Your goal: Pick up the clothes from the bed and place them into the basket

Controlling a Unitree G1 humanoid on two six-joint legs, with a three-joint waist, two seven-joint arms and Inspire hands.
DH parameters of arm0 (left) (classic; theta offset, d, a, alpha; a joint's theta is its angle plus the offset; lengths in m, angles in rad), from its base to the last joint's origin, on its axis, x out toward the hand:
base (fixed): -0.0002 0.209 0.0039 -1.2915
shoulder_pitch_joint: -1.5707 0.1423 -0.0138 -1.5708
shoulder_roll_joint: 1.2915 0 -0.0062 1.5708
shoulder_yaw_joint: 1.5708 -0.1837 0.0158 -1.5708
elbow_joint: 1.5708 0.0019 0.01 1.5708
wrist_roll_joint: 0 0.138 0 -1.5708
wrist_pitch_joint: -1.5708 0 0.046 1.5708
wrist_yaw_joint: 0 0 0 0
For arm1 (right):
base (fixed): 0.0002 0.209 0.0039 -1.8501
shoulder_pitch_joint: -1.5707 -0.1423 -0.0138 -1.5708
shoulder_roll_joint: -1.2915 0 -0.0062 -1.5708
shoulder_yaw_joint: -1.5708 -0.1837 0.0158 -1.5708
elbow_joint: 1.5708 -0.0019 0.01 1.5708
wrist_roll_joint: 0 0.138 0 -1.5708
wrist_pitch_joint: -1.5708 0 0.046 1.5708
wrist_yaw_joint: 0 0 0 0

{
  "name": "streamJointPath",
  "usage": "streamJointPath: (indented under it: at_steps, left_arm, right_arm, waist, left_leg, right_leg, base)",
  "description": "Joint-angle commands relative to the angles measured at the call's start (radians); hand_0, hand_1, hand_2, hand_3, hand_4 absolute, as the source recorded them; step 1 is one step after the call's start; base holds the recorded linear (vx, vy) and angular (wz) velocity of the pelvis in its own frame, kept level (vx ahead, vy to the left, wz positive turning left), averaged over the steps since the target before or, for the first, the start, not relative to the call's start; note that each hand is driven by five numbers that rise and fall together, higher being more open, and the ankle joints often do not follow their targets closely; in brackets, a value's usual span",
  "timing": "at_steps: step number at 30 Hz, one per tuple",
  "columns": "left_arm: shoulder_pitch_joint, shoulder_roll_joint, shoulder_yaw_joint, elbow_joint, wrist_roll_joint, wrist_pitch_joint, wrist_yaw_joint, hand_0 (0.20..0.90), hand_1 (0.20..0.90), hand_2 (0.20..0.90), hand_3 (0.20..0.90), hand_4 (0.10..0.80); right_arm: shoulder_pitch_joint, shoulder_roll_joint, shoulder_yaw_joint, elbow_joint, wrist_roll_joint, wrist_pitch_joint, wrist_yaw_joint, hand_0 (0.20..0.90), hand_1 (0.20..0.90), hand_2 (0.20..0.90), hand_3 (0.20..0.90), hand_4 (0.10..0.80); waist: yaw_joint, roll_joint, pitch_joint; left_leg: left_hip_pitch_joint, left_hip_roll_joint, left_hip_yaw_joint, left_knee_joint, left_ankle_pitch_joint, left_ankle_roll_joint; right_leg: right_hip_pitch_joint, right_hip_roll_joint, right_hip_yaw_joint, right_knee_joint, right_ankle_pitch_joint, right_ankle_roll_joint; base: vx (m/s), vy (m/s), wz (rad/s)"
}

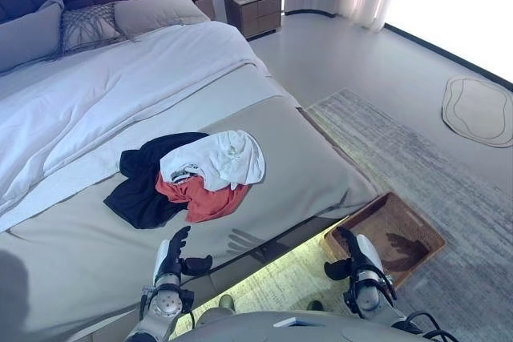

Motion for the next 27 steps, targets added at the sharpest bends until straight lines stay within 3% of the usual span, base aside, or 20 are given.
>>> streamJointPath:
  at_steps: [1,5,10,12,15,16,20,22,27]
  left_arm:
    - [-0.102,0.048,0.039,-0.082,0.056,-0.066,0.073,0.900,0.900,0.900,0.900,0.800]
    - [-0.108,0.059,0.028,-0.130,0.076,-0.071,0.088,0.900,0.900,0.900,0.900,0.800]
    - [-0.103,0.084,0.014,-0.162,0.073,-0.073,0.057,0.900,0.900,0.900,0.900,0.800]
    - [-0.081,0.108,0.030,-0.178,0.060,-0.076,0.038,0.900,0.900,0.900,0.900,0.800]
    - [-0.088,0.138,0.037,-0.187,0.034,-0.060,0.032,0.900,0.900,0.900,0.900,0.800]
    - [-0.102,0.142,0.038,-0.176,0.029,-0.061,0.029,0.900,0.900,0.900,0.900,0.800]
    - [-0.141,0.126,0.029,-0.186,0.023,-0.042,0.024,0.900,0.900,0.900,0.900,0.800]
    - [-0.144,0.138,-0.002,-0.263,0.050,-0.042,-0.008,0.900,0.900,0.900,0.900,0.800]
    - [-0.186,0.190,-0.077,-0.348,0.041,-0.105,-0.066,0.900,0.900,0.900,0.900,0.800]
  right_arm:
    - [-0.133,-0.017,0.047,-0.122,-0.112,-0.008,-0.122,0.900,0.900,0.900,0.900,0.800]
    - [-0.208,-0.056,0.085,-0.235,-0.145,0.072,-0.190,0.900,0.900,0.900,0.900,0.800]
    - [-0.354,-0.092,0.096,-0.278,-0.162,0.122,-0.213,0.900,0.900,0.900,0.900,0.800]
    - [-0.365,-0.111,0.080,-0.329,-0.176,0.157,-0.207,0.900,0.900,0.900,0.900,0.800]
    - [-0.425,-0.142,0.097,-0.393,-0.165,0.216,-0.213,0.900,0.900,0.900,0.900,0.800]
    - [-0.464,-0.146,0.103,-0.400,-0.160,0.230,-0.202,0.900,0.900,0.900,0.900,0.800]
    - [-0.623,-0.151,0.140,-0.387,-0.152,0.281,-0.134,0.900,0.900,0.900,0.900,0.800]
    - [-0.714,-0.195,0.152,-0.374,-0.123,0.338,-0.099,0.900,0.900,0.900,0.900,0.800]
    - [-0.912,-0.283,0.175,-0.219,-0.081,0.356,-0.034,0.900,0.900,0.900,0.900,0.800]
  waist:
    - [0.041,-0.071,0.034]
    - [0.062,-0.076,0.053]
    - [0.111,-0.081,0.077]
    - [0.115,-0.089,0.083]
    - [0.095,-0.094,0.089]
    - [0.092,-0.096,0.091]
    - [0.115,-0.112,0.088]
    - [0.145,-0.117,0.097]
    - [0.205,-0.092,0.175]
  left_leg:
    - [-0.002,-0.018,-0.072,0.006,-0.046,-0.003]
    - [0.002,-0.011,-0.033,0.006,-0.040,-0.005]
    - [-0.018,-0.050,-0.094,0.006,-0.047,0.031]
    - [-0.017,-0.071,-0.130,0.006,-0.041,0.042]
    - [-0.034,-0.068,-0.172,0.006,-0.040,0.039]
    - [-0.044,-0.062,-0.173,0.006,-0.038,0.039]
    - [-0.066,-0.034,-0.149,0.006,-0.021,0.013]
    - [-0.090,-0.019,-0.155,0.010,-0.004,-0.006]
    - [-0.217,-0.045,-0.234,0.137,-0.004,-0.016]
  right_leg:
    - [0.073,-0.068,0.041,0.030,-0.067,-0.005]
    - [0.062,-0.085,0.010,0.049,-0.066,-0.003]
    - [0.050,-0.116,-0.002,0.183,-0.090,0.010]
    - [0.006,-0.122,0.031,0.249,-0.056,0.020]
    - [-0.040,-0.079,0.140,0.139,-0.042,0.016]
    - [-0.051,-0.071,0.152,0.138,-0.051,0.009]
    - [-0.026,-0.058,0.113,0.084,-0.052,-0.009]
    - [-0.004,-0.056,0.077,0.090,-0.077,-0.025]
    - [-0.066,-0.094,0.011,0.227,-0.135,-0.048]
  base:
    - [0.001,0.021,0.13]
    - [-0.024,0.073,0.16]
    - [0.004,0.120,0.28]
    - [0.114,-0.016,0.25]
    - [0.082,-0.201,0.44]
    - [0.028,-0.166,0.62]
    - [0.091,-0.147,0.31]
    - [0.112,-0.059,0.15]
    - [-0.059,0.031,0.41]
